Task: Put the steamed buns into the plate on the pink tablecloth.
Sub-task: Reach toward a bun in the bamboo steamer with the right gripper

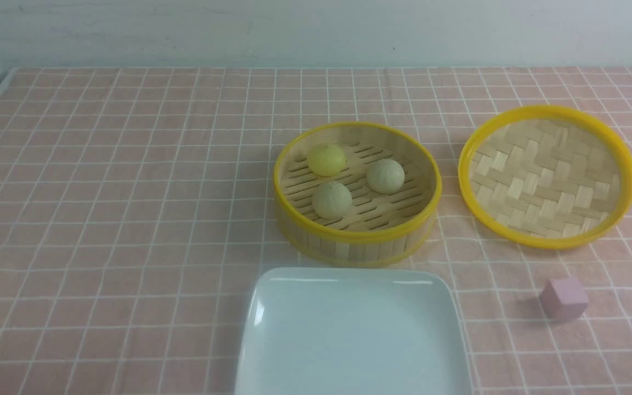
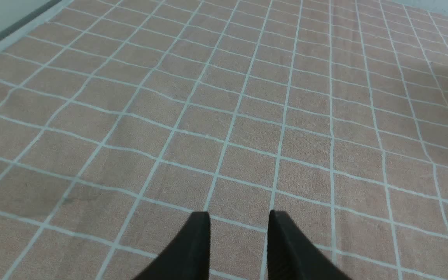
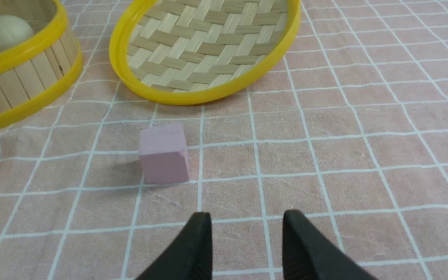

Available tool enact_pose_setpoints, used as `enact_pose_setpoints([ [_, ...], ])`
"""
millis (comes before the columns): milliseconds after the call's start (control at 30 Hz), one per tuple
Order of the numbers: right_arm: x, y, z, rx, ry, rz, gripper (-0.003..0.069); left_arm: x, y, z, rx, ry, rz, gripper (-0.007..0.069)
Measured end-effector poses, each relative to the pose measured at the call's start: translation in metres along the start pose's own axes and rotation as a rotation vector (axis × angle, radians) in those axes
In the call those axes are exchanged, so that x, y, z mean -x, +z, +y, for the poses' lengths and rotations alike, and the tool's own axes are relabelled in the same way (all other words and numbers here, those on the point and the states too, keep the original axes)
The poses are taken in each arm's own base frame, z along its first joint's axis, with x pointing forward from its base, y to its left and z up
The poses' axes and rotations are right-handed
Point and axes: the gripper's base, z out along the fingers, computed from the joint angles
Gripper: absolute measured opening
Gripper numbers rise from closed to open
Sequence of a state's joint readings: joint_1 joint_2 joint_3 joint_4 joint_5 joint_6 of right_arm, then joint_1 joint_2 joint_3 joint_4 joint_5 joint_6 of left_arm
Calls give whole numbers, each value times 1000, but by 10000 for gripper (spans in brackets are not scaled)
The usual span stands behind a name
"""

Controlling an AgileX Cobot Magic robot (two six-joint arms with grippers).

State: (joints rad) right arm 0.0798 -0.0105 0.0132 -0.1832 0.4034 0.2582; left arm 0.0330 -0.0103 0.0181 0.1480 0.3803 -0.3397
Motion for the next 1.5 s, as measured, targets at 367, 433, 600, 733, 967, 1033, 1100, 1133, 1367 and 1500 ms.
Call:
enact_pose_setpoints([
  [367, 0, 0, 0, 0, 0, 0, 240, 0, 0, 0, 0, 0, 0, 240],
  [433, 0, 0, 0, 0, 0, 0, 240, 0, 0, 0, 0, 0, 0, 240],
  [600, 0, 0, 0, 0, 0, 0, 240, 0, 0, 0, 0, 0, 0, 240],
  [733, 0, 0, 0, 0, 0, 0, 240, 0, 0, 0, 0, 0, 0, 240],
  [967, 0, 0, 0, 0, 0, 0, 240, 0, 0, 0, 0, 0, 0, 240],
  [1033, 0, 0, 0, 0, 0, 0, 240, 0, 0, 0, 0, 0, 0, 240],
  [1100, 0, 0, 0, 0, 0, 0, 240, 0, 0, 0, 0, 0, 0, 240],
  [1133, 0, 0, 0, 0, 0, 0, 240, 0, 0, 0, 0, 0, 0, 240],
  [1367, 0, 0, 0, 0, -1, 0, 240, 0, 0, 0, 0, 0, 0, 240],
  [1500, 0, 0, 3, 33, 143, -10, 240, 0, 0, -2, -27, -121, -6, 240],
])
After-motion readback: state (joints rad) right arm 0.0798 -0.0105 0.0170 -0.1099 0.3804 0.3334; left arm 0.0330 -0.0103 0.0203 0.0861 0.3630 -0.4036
